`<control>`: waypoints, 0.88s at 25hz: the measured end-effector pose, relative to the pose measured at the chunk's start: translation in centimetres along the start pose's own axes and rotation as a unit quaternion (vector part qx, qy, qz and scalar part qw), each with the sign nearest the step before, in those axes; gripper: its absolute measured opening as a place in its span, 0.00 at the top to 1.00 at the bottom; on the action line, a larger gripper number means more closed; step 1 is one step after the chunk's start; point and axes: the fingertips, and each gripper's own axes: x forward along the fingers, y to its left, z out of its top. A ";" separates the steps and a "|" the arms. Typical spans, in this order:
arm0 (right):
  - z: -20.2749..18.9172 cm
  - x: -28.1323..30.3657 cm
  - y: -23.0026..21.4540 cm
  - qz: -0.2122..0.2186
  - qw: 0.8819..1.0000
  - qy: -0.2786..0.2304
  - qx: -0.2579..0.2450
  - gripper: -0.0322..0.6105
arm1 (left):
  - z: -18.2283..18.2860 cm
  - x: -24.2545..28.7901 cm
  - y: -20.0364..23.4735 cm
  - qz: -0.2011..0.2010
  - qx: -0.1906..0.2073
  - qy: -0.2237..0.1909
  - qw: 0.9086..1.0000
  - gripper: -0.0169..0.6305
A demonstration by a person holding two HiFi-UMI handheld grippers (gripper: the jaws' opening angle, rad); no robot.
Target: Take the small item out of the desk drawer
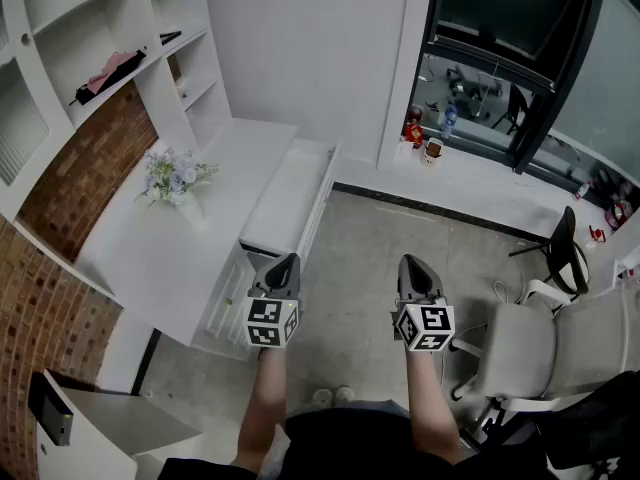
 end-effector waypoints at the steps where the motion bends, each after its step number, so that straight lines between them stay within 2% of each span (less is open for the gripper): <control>1: 0.1 0.0 0.1 0.000 1.000 0.000 0.000 0.96 | 0.0 0.0 0.1 0.000 -0.001 0.000 1.000 0.96; 22: -1.1 -0.6 0.8 0.001 1.000 0.017 -0.005 0.95 | -1.5 -0.2 -0.5 -0.010 -0.005 0.022 1.000 0.96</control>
